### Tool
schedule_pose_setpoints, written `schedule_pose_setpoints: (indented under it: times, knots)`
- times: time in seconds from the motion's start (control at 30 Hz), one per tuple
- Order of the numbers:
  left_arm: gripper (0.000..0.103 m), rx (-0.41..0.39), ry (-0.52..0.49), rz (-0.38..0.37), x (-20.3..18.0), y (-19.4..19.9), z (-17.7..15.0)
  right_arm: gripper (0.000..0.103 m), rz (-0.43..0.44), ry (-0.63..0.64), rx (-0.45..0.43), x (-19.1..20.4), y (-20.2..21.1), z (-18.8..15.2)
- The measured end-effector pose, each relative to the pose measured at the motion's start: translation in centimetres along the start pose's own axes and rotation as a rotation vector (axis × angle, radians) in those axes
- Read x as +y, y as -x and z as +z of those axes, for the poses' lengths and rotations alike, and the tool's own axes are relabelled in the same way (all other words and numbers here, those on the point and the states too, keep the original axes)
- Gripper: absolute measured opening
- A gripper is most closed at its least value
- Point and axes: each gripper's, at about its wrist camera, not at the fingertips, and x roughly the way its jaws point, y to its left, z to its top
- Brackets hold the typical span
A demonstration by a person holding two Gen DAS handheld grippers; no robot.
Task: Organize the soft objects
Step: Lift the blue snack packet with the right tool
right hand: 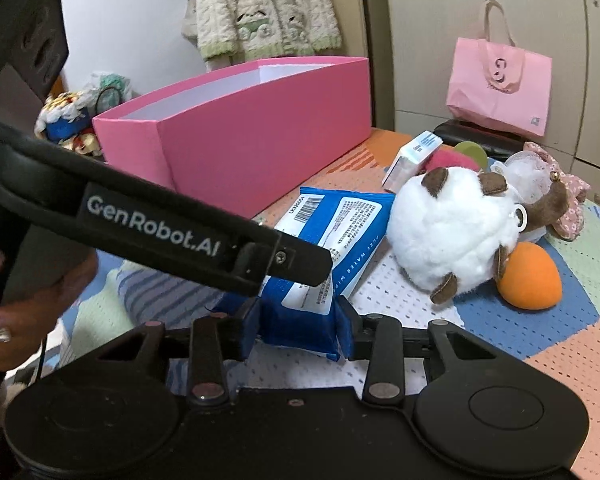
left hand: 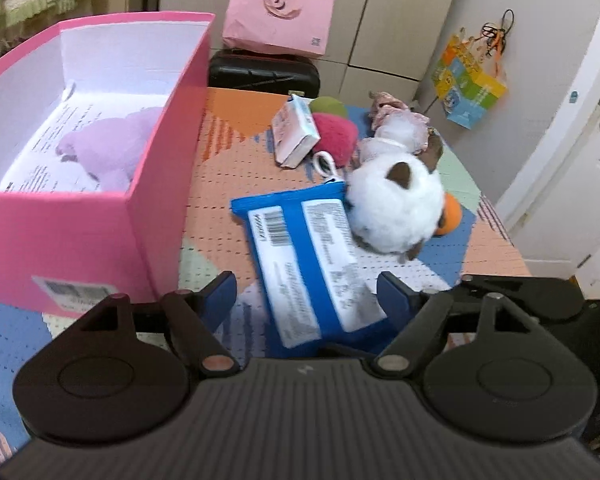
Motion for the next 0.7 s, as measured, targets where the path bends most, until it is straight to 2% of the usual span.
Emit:
schedule_pose_setpoints:
  times: [0.1, 0.17, 0.23, 0.27, 0.4, 0.43, 0.47, 0.5, 0.57, 0.7]
  knots:
    - [0.076, 0.027, 0.030, -0.043, 0.6, -0.8, -0.1, 0.048, 0.004, 0.046, 0.000, 0.2, 0.1, -0.1]
    - [0.071, 0.049, 0.052, -0.057, 0.8, -1.4, -0.2, 0.052, -0.011, 0.077, -0.004, 0.6, 0.0, -0.1]
    - [0.061, 0.040, 0.015, -0.054, 0.4, -1.5, -0.5, 0.059, -0.031, 0.111, -0.008, 0.9, -0.2, -0.1]
    - [0.059, 0.037, -0.004, -0.047, 0.1, -1.4, -0.7, 0.062, -0.036, 0.130, -0.009, 1.1, -0.3, -0.1]
    - [0.055, 0.015, -0.021, -0.034, -0.4, -1.3, -1.4, 0.065, -0.012, 0.133, -0.011, 1.2, -0.7, 0.1]
    - [0.055, 0.011, -0.017, -0.035, -0.3, -1.2, -1.5, 0.071, -0.006, 0.129, -0.009, 1.2, -0.8, 0.0]
    - [0.054, 0.008, -0.016, -0.036, -0.3, -1.2, -1.5, 0.081, 0.005, 0.128, 0.005, 1.3, -1.0, -0.1]
    - [0.054, 0.005, -0.020, -0.036, -0.3, -1.1, -1.6, 0.086, 0.020, 0.131, 0.025, 1.4, -1.3, -0.2]
    - [0.054, 0.005, -0.019, -0.043, -0.2, -1.1, -1.6, 0.087, 0.007, 0.145, 0.003, 1.9, -1.2, -0.6]
    - [0.053, 0.007, -0.022, -0.055, 0.0, -1.0, -1.6, 0.086, -0.017, 0.094, -0.029, 1.7, -1.8, -0.6]
